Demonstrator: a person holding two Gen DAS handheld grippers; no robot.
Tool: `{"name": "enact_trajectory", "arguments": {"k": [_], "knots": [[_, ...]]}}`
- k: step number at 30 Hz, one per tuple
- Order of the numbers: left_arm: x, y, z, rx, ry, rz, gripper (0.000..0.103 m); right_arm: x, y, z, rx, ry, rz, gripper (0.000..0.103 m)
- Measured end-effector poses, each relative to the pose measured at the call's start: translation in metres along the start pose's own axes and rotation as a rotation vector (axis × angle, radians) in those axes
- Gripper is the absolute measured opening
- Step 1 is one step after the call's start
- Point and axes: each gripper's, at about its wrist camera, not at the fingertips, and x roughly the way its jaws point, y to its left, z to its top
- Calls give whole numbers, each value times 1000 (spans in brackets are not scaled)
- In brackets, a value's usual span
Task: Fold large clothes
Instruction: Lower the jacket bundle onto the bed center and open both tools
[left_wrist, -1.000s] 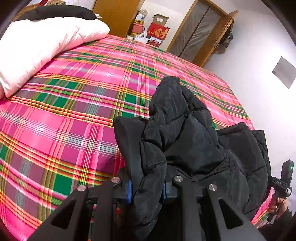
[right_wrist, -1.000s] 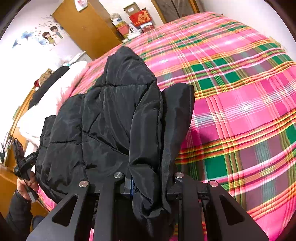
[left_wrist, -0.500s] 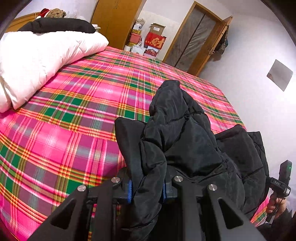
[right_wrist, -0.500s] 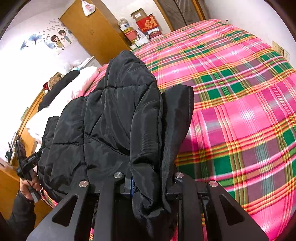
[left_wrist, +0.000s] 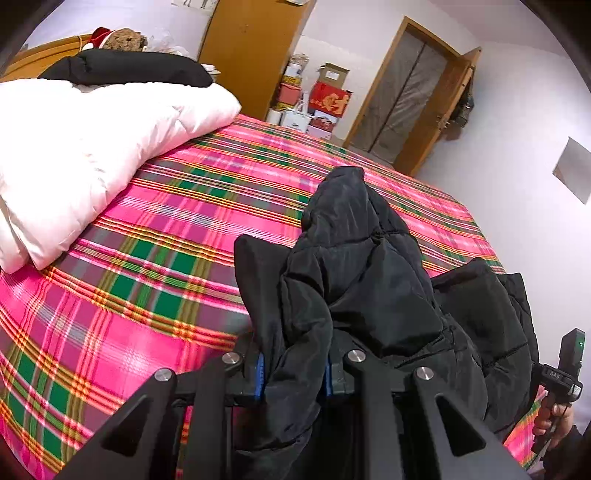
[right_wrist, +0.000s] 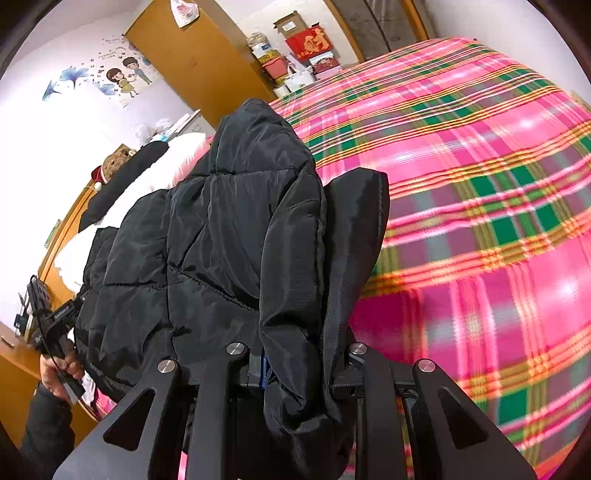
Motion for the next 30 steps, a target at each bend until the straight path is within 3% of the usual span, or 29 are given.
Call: {"name": "enact_trajectory", "arguments": {"k": [7, 9, 11, 13, 18, 20, 24, 28, 30], "knots": [[70, 40, -20, -20, 82, 97, 25, 70, -18, -14, 32, 119, -66, 29], [86, 52, -34, -49, 109, 119, 28, 77, -34, -20, 74, 135, -63, 40], [98, 65, -47, -88, 120, 129, 34, 79, -47, -25, 109, 138, -50, 58], [102, 72, -55, -113, 111, 136, 45, 75, -48, -24, 108, 134, -56, 67], [85, 81, -56, -166, 95, 131, 50, 55, -31, -19, 36, 121, -120, 68], [70, 86, -54, -192, 79, 135, 50, 37, -21, -18, 0, 76, -160, 68], [33, 88, -44, -218, -26, 181, 49, 1, -8, -9, -40, -62, -228, 68], [31, 55, -27, -146, -59, 135, 49, 8, 18, 6, -103, -98, -212, 68], [46, 30, -22, -54, -49, 128, 49, 27, 29, 14, -136, -76, -219, 60]]}}
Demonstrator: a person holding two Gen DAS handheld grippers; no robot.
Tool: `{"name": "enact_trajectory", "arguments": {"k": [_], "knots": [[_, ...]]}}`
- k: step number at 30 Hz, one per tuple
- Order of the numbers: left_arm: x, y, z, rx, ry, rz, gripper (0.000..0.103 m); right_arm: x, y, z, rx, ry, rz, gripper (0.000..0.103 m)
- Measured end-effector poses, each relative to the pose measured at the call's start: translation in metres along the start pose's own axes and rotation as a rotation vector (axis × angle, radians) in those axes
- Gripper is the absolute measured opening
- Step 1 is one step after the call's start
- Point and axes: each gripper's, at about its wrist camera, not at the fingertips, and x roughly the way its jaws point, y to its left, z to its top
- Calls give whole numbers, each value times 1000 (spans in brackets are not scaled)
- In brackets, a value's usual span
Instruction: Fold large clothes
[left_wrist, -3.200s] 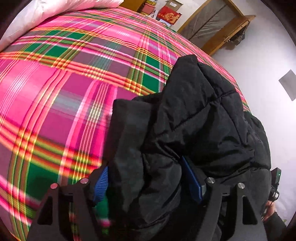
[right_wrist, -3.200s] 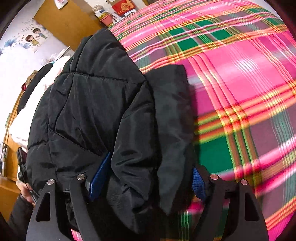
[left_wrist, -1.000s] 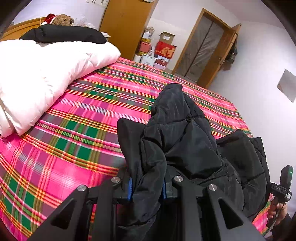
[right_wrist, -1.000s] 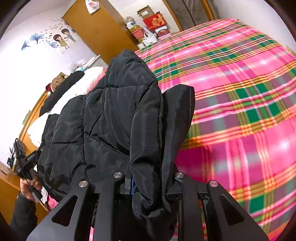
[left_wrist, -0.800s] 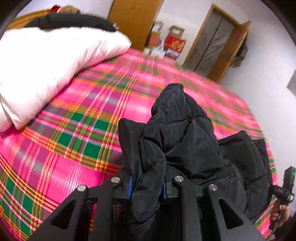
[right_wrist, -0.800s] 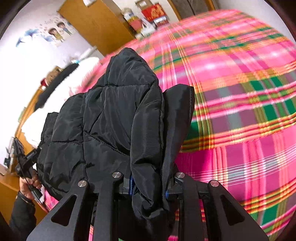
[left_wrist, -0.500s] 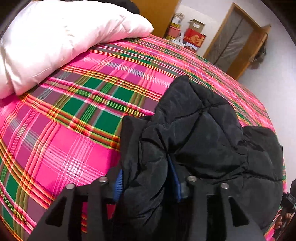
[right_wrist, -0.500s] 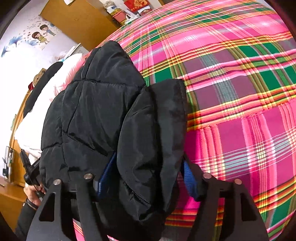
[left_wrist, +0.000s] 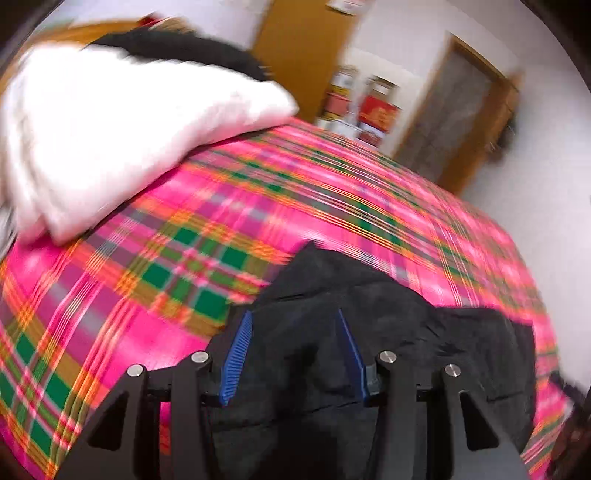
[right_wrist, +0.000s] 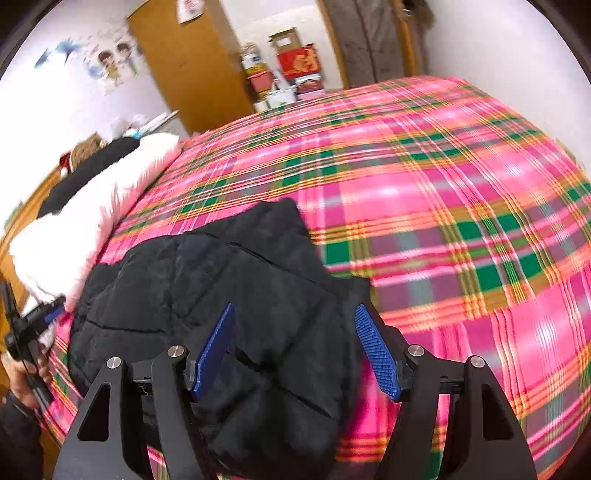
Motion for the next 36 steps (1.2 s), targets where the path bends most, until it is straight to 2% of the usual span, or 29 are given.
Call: {"name": "enact_trajectory", "arguments": {"k": [1, 2, 4, 7, 13, 18, 21, 29, 31, 36], "knots": [[9, -10, 0, 28, 14, -5, 49, 11, 6, 2, -11, 20, -6, 43], [23, -17, 0, 44, 41, -3, 49, 20, 9, 2, -21, 44, -15, 37], [49, -24, -4, 61, 86, 37, 50, 47, 8, 1, -37, 107, -46, 37], [66, -20, -7, 69, 83, 58, 51, 67, -3, -1, -31, 144, -51, 37], [57, -23, -4, 80, 85, 74, 51, 58, -6, -1, -18, 134, -44, 37], [11, -31, -13, 72, 44, 70, 51, 14, 1, -8, -17, 86, -35, 37], [-25, -39, -25, 61, 15, 53, 51, -16, 7, -20, -21, 55, -10, 47], [-119, -81, -85, 81, 17, 23, 51, -95, 44, -78, -101, 22, 37, 52], [-140, -96, -100, 100, 20, 15, 51, -113, 51, -93, -120, 17, 37, 55], [-188, -127, -129, 166, 1, 4, 51, -149, 60, -122, -147, 3, 34, 56]]}}
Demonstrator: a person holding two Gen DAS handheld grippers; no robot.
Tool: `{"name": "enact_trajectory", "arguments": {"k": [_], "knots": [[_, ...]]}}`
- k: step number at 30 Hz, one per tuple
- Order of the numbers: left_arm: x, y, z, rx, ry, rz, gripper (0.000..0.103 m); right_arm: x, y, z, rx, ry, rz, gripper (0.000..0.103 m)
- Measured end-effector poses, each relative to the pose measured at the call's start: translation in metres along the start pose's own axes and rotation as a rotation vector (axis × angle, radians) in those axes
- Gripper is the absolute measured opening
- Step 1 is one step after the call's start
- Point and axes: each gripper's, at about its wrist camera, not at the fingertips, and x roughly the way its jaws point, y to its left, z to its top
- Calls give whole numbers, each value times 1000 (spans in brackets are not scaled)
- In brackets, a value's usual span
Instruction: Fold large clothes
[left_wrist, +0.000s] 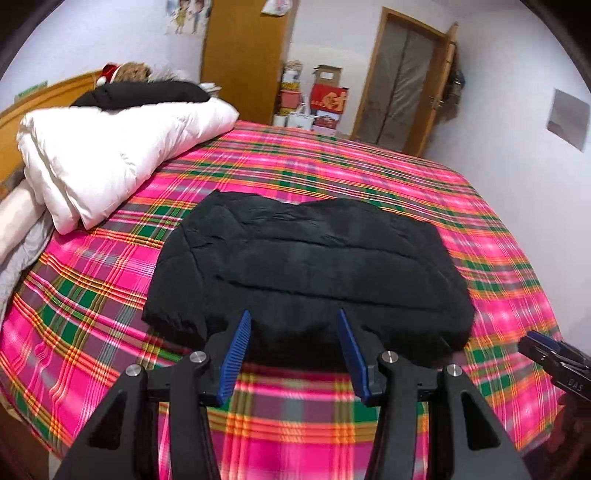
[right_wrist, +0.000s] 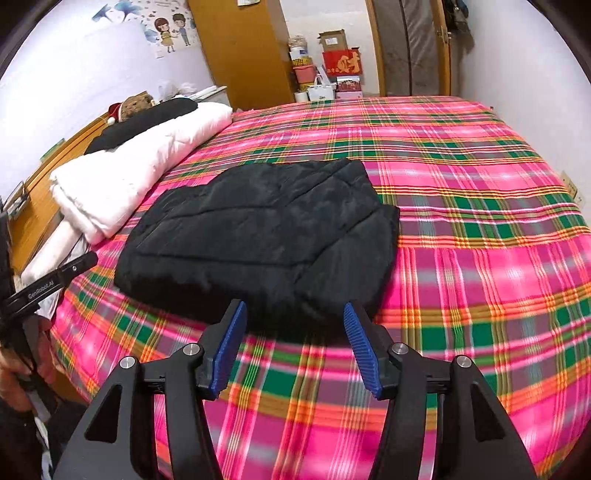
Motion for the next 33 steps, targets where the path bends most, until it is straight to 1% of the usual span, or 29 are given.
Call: {"name": "enact_trajectory", "arguments": {"k": [7, 13, 17, 25, 33], "knots": [[-49, -25, -26, 21, -21, -14, 51, -39, 13, -30, -7, -23, -2, 59], [-69, -32, -51, 37, -11, 0, 51, -58, 31, -50, -37, -40, -3, 59], [-76, -36, -64, 41, -3, -7, 51, -65, 44, -61, -79, -46, -20, 59], [-75, -33, -81, 5, 35, -37, 51, -64, 50, -75, -83, -17, -29, 59], [-75, -32, -86, 3, 39, -16, 51, -62, 54, -77, -90, -5, -36, 59]]}}
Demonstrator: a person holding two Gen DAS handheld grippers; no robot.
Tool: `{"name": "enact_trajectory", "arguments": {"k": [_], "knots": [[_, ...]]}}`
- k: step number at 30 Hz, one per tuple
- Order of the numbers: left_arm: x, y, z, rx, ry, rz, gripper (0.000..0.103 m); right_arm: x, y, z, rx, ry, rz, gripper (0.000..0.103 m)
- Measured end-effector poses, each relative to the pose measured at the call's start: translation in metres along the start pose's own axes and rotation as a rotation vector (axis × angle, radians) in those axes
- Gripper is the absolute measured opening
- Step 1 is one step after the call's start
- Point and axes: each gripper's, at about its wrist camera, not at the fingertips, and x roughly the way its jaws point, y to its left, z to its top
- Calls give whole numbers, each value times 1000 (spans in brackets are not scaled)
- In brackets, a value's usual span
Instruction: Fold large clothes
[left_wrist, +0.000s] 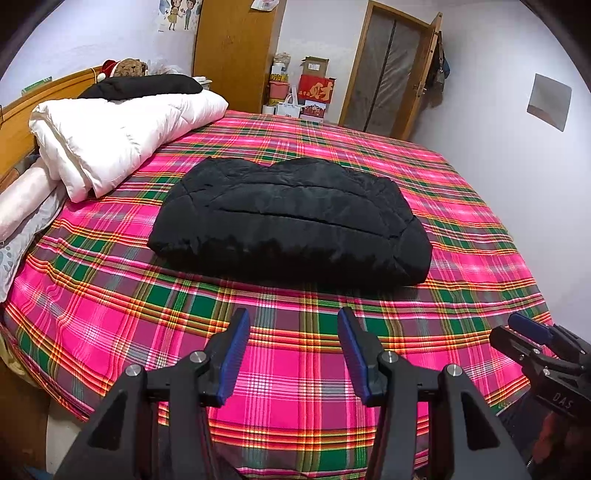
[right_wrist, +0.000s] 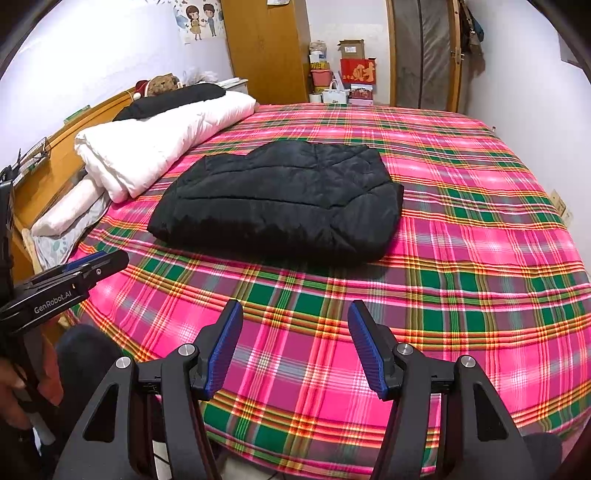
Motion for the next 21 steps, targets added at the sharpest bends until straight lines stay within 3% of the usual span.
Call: {"name": "enact_trajectory", "arguments": {"k": [21], "knots": [[-2, 1, -2, -15, 4, -11, 51, 1, 3, -2, 3, 11, 3, 59]]}}
